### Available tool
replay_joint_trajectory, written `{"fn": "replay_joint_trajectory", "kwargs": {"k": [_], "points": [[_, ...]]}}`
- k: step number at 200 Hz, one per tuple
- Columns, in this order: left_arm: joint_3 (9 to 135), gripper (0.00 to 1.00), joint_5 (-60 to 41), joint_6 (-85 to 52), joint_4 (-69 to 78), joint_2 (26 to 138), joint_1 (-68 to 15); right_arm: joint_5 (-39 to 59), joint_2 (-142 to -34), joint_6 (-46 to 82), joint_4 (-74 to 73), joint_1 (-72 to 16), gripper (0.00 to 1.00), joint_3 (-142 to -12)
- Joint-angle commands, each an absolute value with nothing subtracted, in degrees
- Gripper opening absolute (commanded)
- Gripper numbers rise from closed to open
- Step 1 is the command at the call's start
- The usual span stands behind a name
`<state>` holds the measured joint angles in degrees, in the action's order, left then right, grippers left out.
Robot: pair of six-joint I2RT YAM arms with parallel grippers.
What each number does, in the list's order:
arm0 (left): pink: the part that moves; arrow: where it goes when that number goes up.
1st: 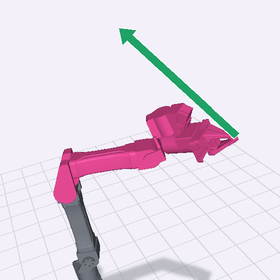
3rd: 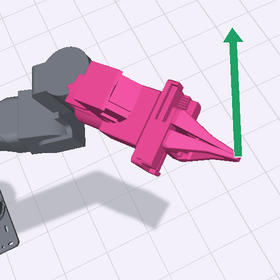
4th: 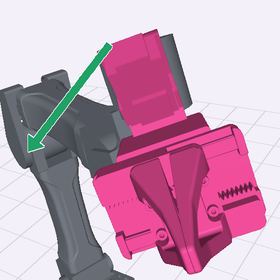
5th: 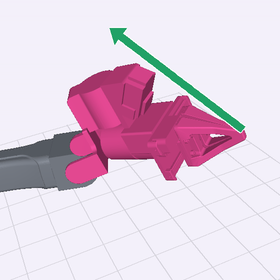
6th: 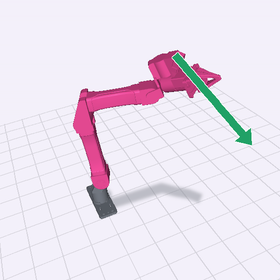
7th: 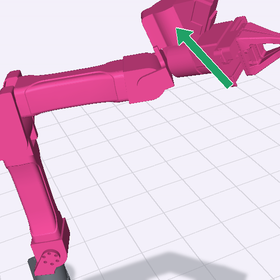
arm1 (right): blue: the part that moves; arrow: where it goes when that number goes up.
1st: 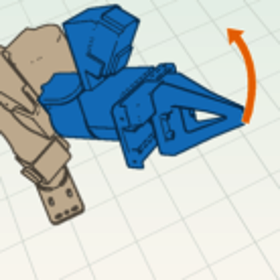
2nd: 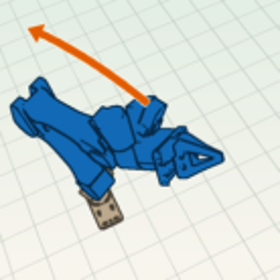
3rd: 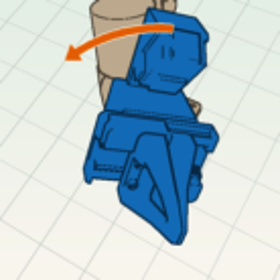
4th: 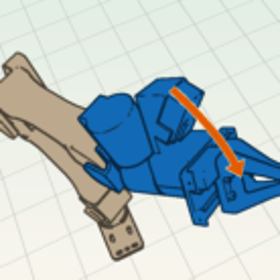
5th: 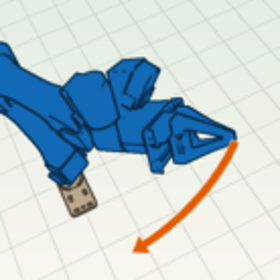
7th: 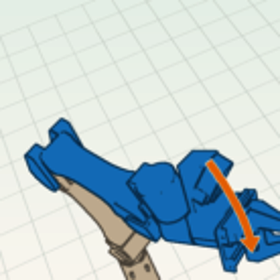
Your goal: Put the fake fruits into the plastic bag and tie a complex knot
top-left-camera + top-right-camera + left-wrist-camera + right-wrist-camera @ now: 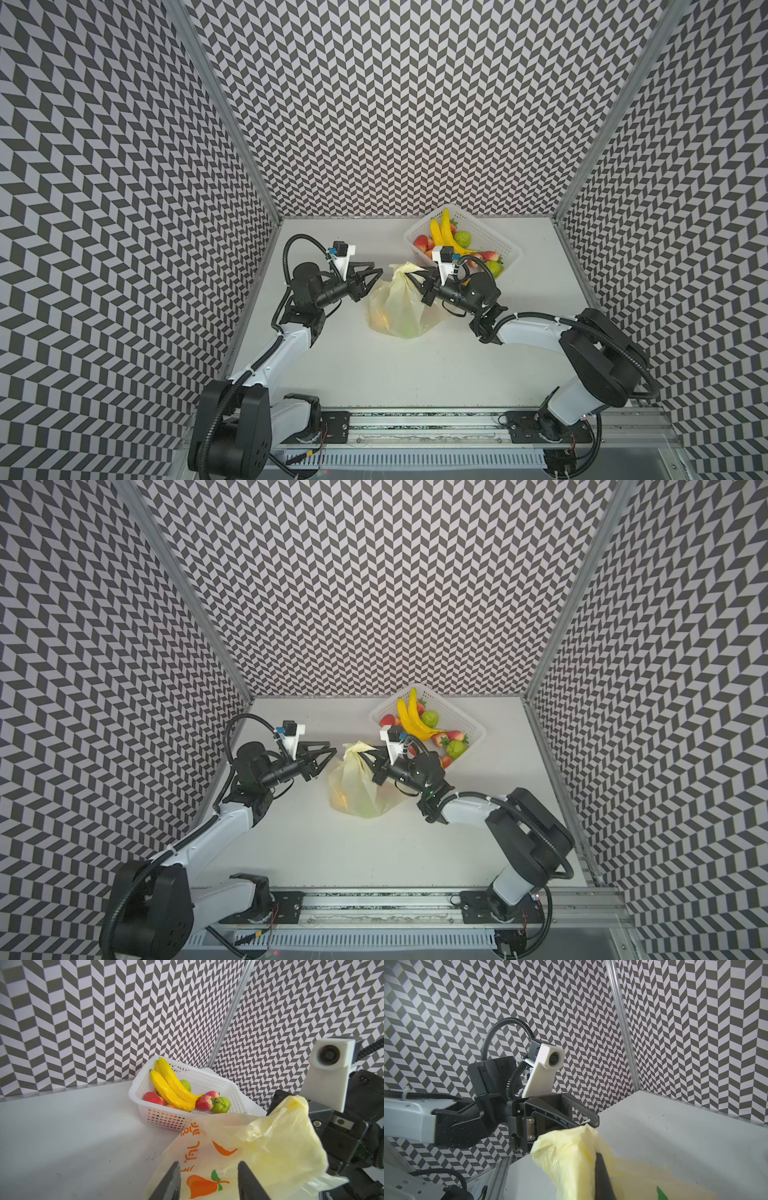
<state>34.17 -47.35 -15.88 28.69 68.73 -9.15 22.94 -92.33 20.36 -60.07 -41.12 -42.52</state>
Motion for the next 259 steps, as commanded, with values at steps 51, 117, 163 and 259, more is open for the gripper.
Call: {"fn": "replay_joint_trajectory", "kwargs": {"k": [51,117,163,259], "points": [[34.19,0.48,-49.98,-14.15,39.77,73.24,-13.27,24.75,-91.42,19.29,-62.75,-41.56,0.0,-43.0],[35.55,0.48,-52.84,-12.43,42.39,74.97,-14.85,27.05,-91.32,18.2,-60.62,-41.47,0.0,-44.11],[36.69,0.48,-54.25,-11.87,42.67,75.7,-15.47,27.32,-91.05,17.75,-59.77,-41.46,0.0,-44.39],[37.36,0.13,-53.79,-8.46,39.1,74.8,-16.52,27.69,-90.84,17.73,-59.08,-41.31,0.0,-44.58]]}}
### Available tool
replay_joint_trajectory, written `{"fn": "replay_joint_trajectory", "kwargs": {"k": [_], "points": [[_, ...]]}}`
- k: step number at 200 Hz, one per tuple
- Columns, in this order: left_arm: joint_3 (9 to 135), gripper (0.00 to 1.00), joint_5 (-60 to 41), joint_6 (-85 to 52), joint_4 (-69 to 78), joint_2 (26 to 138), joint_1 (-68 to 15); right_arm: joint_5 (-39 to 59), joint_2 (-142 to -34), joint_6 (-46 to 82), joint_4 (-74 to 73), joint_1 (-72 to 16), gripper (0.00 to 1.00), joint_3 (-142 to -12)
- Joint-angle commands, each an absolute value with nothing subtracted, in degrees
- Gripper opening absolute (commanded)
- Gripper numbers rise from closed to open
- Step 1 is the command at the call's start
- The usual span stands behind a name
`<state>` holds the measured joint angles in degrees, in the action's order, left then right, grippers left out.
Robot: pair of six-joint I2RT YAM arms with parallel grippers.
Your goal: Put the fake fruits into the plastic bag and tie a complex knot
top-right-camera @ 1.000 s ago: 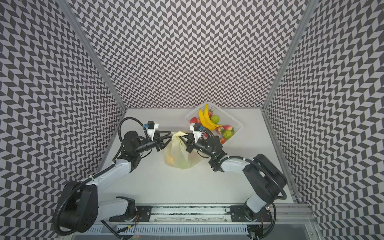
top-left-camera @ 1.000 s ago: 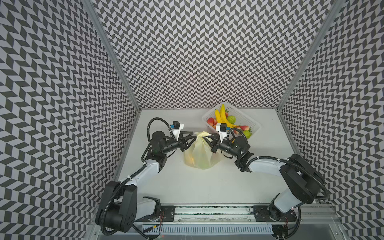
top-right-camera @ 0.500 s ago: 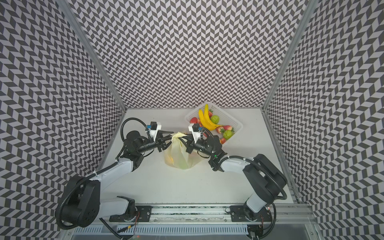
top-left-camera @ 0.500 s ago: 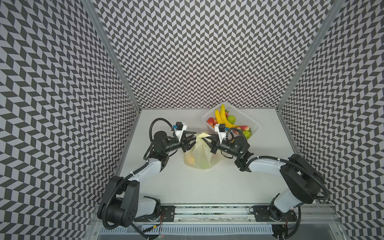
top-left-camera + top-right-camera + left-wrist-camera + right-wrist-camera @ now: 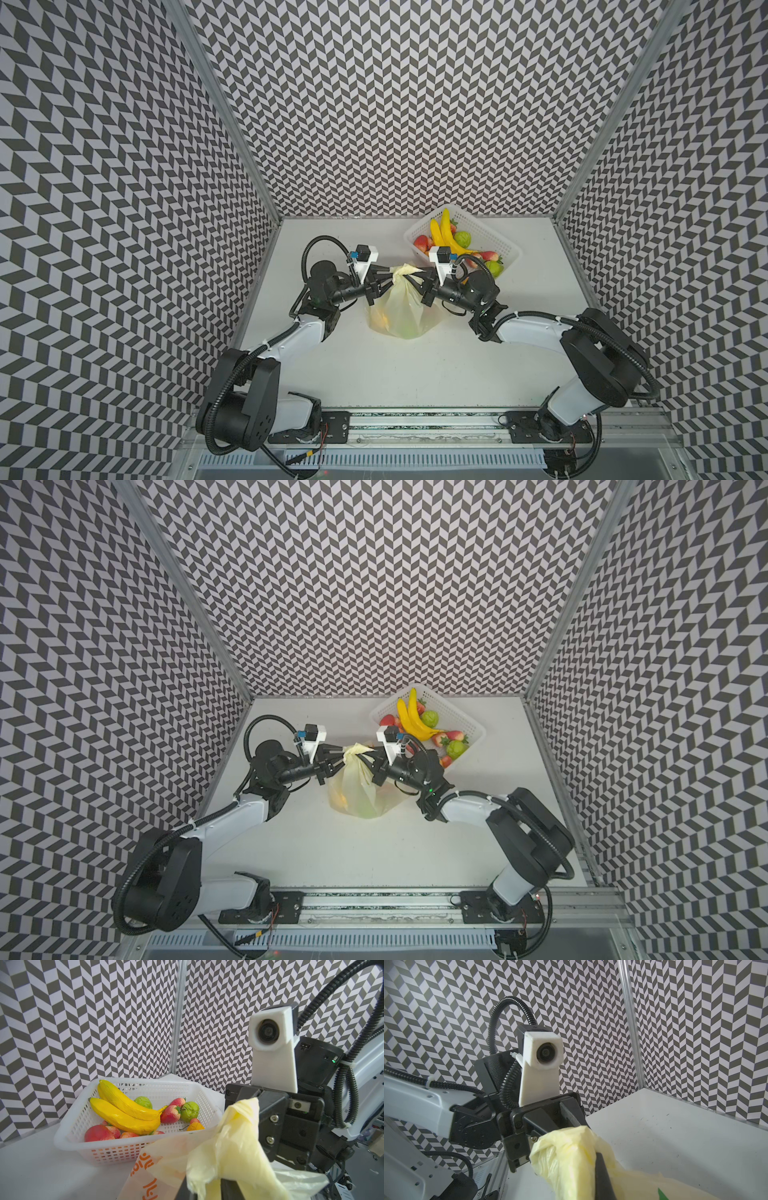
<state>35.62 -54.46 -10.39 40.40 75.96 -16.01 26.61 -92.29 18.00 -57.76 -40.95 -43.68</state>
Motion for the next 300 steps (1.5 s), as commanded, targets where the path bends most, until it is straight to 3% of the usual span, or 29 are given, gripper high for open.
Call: {"fn": "replay_joint_trajectory", "kwargs": {"k": [1,38,70,86,110,180,224,263,300], "points": [[37.36,0.13,-53.7,-8.36,39.02,74.76,-16.52,27.69,-90.81,17.7,-59.07,-41.31,0.0,-44.57],[36.99,0.0,-50.93,-6.16,36.04,72.62,-16.52,27.81,-90.35,17.19,-57.54,-40.78,0.0,-44.57],[36.6,0.0,-50.17,-5.5,34.99,71.87,-16.52,28.88,-89.63,16.88,-57.05,-40.35,0.0,-44.47],[35.72,0.2,-48.88,-5.05,34.88,70.92,-16.52,29.99,-88.8,17.57,-57.19,-39.67,0.0,-44.21],[34.33,0.38,-49.08,-5.97,37.17,70.18,-16.52,33.65,-88.33,18.11,-57.31,-38.67,0.0,-44.48],[28.78,0.5,-45.19,-9.61,35.05,64.82,-18.17,31.51,-89.24,17.01,-58.38,-38.41,0.0,-44.21],[28.49,0.49,-43.15,-10.98,33.71,66.38,-21.37,32.52,-91.59,20.12,-63.6,-38.58,0.0,-43.45],[27.71,0.36,-42.88,-15.96,42.52,69.79,-24.93,32.96,-94.77,23.72,-69.63,-39.5,0.0,-42.71],[28.65,0.38,-40.24,-17.87,45.27,71.53,-27.1,32.51,-97.16,24.81,-72.45,-40.51,0.0,-42.54]]}}
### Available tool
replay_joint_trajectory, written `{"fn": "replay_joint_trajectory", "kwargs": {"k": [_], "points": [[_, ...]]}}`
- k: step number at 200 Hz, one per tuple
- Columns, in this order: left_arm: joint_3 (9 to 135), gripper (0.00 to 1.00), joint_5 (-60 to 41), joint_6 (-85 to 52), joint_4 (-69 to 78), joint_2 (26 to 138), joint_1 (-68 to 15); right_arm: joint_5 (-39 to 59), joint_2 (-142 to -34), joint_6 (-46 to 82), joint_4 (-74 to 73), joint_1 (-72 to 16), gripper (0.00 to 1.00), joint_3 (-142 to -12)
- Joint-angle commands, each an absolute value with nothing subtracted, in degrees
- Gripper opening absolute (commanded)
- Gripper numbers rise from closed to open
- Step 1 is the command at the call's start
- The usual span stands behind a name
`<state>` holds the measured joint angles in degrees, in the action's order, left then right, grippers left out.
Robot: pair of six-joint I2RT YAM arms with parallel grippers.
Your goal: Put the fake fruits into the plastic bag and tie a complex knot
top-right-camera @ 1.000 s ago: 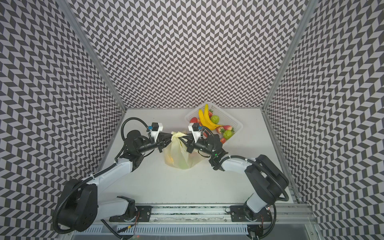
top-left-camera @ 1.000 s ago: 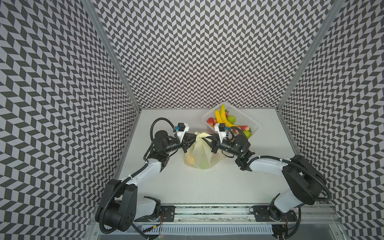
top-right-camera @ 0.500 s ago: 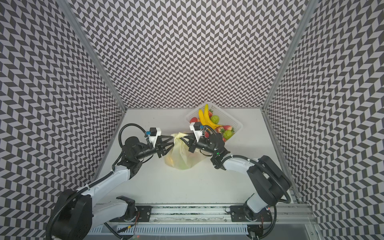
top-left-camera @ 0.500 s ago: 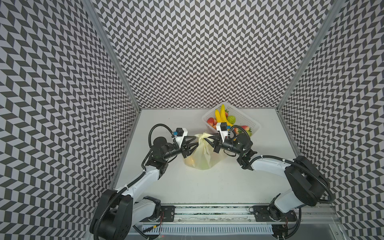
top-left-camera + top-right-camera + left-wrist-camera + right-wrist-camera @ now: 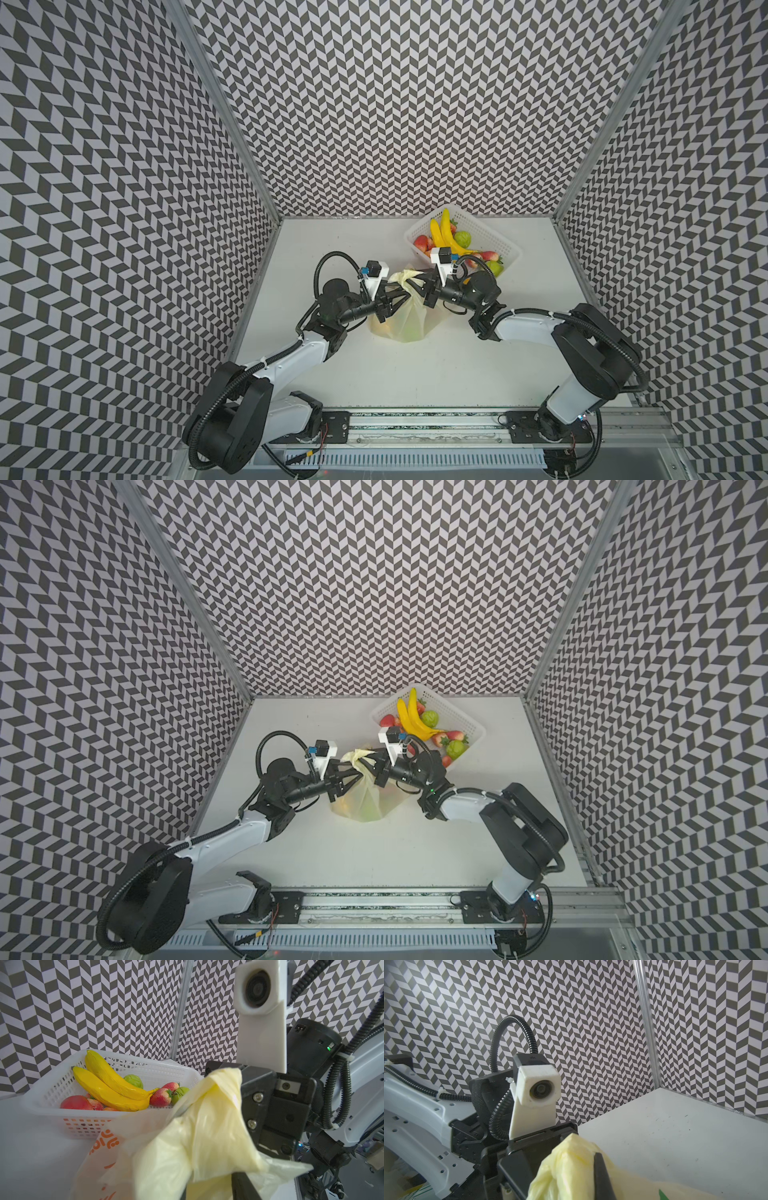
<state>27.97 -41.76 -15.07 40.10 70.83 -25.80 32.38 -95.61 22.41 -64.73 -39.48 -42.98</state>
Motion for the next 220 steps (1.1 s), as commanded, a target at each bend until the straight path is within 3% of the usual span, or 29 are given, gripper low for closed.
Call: {"fn": "replay_joint_trajectory", "kwargs": {"k": [1,58,125,163,220], "points": [[28.65,0.38,-40.2,-17.94,45.35,71.58,-27.08,32.51,-97.23,24.88,-72.57,-40.51,0.0,-42.58],[27.9,0.39,-39.29,-19.16,47.67,70.33,-27.19,31.82,-99.69,26.72,-77.57,-41.18,0.0,-41.62],[24.26,0.59,-35.49,-22.17,40.05,61.47,-25.52,32.89,-99.4,28.47,-81.55,-39.92,0.0,-40.34],[23.16,0.72,-35.44,-25.82,34.26,53.11,-20.63,33.11,-99.46,27.07,-80.94,-39.73,0.0,-40.17],[29.54,0.74,-38.93,-42.25,25.47,51.98,-11.49,34.08,-99.36,26.56,-81.05,-39.73,0.0,-40.39]]}}
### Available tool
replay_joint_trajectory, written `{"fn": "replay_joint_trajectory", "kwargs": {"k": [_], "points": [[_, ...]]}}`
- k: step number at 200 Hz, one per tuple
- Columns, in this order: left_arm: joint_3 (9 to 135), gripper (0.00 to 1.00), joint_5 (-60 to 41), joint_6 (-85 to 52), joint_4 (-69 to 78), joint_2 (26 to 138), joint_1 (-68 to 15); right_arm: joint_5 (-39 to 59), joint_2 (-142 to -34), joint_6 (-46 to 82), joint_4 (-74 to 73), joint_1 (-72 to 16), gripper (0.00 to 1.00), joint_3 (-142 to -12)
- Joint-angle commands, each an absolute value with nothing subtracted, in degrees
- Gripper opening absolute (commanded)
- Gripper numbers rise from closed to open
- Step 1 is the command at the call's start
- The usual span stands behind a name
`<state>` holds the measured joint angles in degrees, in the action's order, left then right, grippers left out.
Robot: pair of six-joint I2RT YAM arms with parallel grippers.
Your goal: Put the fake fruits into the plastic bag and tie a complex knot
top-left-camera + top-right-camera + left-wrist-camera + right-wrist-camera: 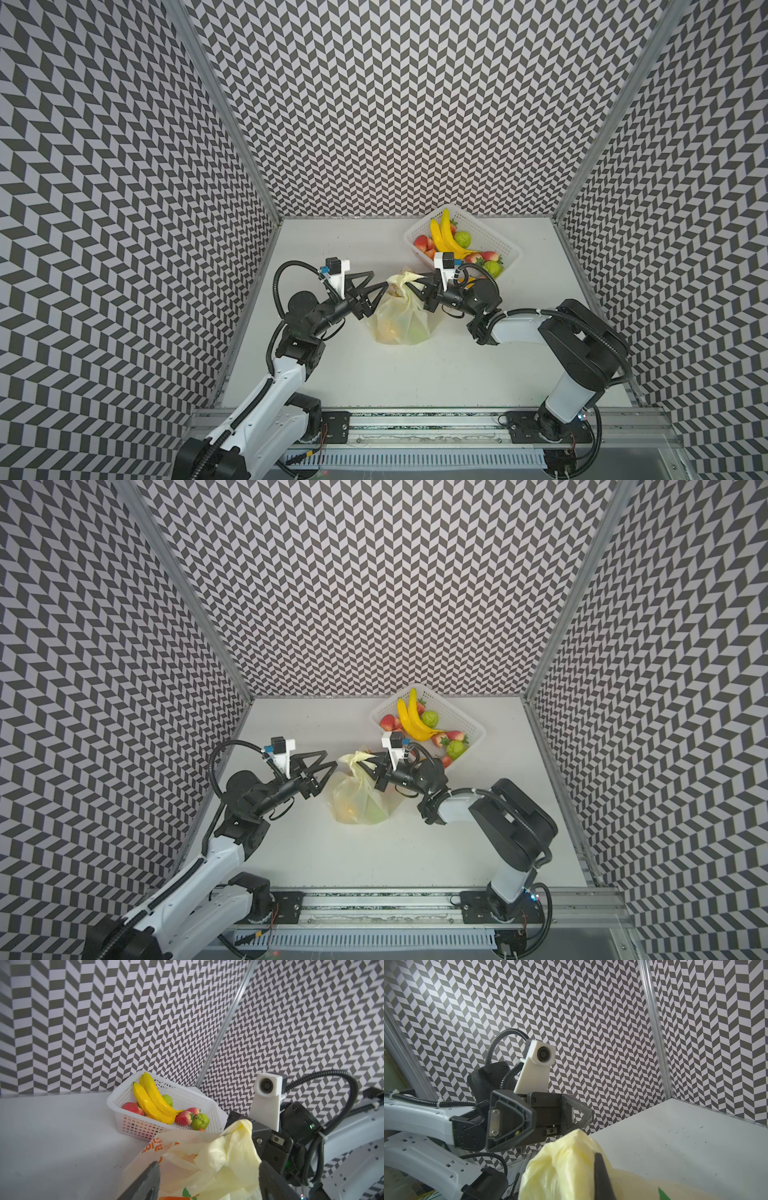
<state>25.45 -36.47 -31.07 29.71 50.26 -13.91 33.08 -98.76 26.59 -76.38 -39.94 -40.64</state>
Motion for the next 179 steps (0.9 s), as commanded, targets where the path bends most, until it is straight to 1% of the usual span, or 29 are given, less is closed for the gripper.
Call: {"fn": "replay_joint_trajectory", "kwargs": {"k": [1,18,33,46,96,133,168,179], "points": [[29.76,0.73,-39.11,-42.66,25.35,52.23,-11.42,34.05,-99.38,26.6,-81.0,-39.73,0.0,-40.36],[32.74,0.68,-43.36,-48.57,24.02,56.89,-11.07,34.02,-98.9,26.04,-80.44,-39.73,0.0,-40.34],[34.32,0.63,-47.8,-53.52,25.71,61.21,-11.25,33.93,-98.57,25.76,-80.05,-39.73,0.0,-40.3],[34.42,0.61,-50.17,-57.21,28.61,63.97,-11.72,34.01,-98.46,25.75,-79.98,-39.73,0.0,-40.21],[33.3,0.61,-50.08,-62.34,33.73,67.35,-14.9,33.83,-98.02,24.81,-78.93,-39.73,0.0,-40.19],[33.67,0.58,-49.85,-63.13,33.85,68.27,-16.42,33.31,-97.57,24.23,-78.31,-39.73,0.0,-40.04],[34.4,0.47,-48.29,-63.08,33.84,69.12,-17.31,33.65,-97.56,24.26,-78.22,-39.73,0.0,-40.02],[34.67,0.41,-47.66,-62.93,33.87,69.41,-17.4,33.65,-97.56,24.26,-78.22,-39.73,0.0,-40.0]]}}
